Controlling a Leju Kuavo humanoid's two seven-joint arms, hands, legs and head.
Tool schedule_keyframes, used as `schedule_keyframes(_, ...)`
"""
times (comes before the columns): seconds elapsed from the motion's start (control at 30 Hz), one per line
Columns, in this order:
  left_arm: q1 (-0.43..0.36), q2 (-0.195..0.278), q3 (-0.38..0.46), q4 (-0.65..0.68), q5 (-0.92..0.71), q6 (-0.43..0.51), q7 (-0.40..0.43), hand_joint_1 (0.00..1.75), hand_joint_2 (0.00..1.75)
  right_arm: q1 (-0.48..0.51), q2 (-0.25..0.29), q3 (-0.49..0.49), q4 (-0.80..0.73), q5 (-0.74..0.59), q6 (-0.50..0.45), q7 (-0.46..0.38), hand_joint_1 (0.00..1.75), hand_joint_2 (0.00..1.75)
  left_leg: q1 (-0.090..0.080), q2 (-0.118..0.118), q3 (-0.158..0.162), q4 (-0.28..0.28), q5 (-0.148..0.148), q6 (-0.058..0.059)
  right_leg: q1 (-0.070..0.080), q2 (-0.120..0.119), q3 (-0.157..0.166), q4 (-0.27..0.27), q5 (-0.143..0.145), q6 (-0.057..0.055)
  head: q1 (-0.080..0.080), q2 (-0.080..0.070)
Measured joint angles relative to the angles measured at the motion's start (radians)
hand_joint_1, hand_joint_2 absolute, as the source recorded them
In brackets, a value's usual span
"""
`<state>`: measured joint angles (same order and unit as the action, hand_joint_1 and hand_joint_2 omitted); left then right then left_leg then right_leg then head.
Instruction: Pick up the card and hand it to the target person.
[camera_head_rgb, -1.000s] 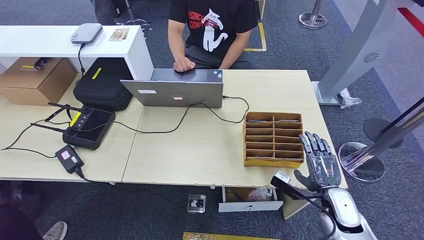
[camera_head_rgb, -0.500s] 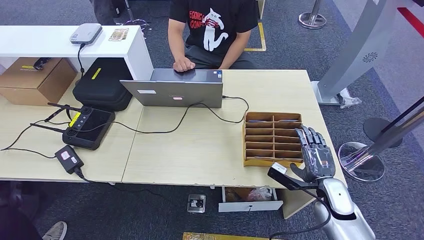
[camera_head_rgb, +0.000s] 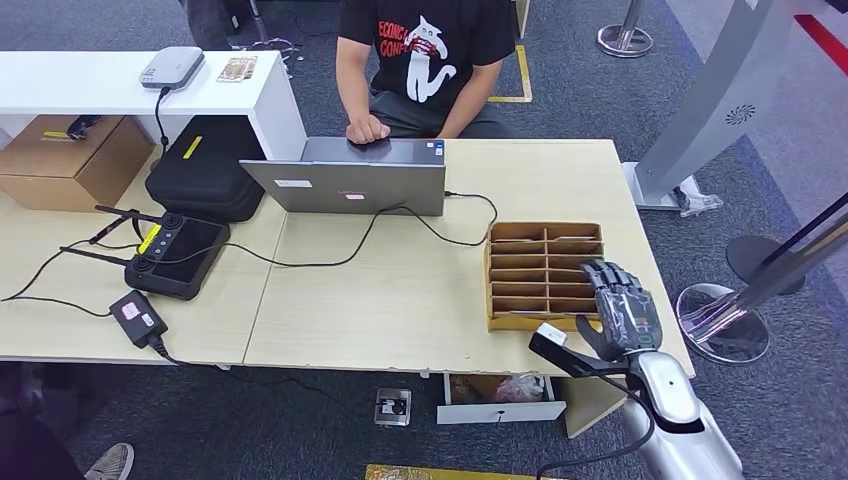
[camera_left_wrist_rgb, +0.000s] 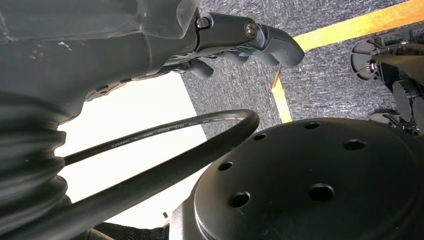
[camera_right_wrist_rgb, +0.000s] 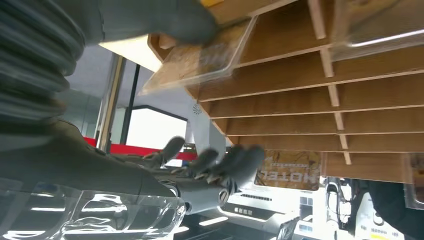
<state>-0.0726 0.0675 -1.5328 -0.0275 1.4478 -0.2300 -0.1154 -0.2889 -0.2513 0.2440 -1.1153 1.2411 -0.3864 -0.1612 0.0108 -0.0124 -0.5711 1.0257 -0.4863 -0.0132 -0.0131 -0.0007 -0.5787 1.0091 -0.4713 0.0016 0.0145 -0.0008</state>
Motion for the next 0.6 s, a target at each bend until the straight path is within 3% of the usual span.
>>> schedule_keyframes(0.17, 0.0, 0.0, 0.0, 0.0, -0.001, 0.0, -0.002, 0.0, 1.75, -0.02, 0.004, 0.003, 0.016, -0.008, -0.004, 0.001, 1.71, 1.75, 0.0, 0.0, 0.0, 0.0, 0.0, 0.0, 0.0, 0.0, 0.0, 0.0, 0.0, 0.0, 0.0, 0.0)
schedule_keyframes(0.6, 0.0, 0.001, -0.009, 0.0, -0.011, 0.002, -0.002, 0.0, 1.75, -0.019, 0.004, 0.003, 0.021, -0.016, -0.02, 0.008, 1.68, 1.75, 0.0, 0.0, 0.0, 0.0, 0.0, 0.0, 0.0, 0.0, 0.0, 0.0, 0.0, 0.0, 0.0, 0.0)
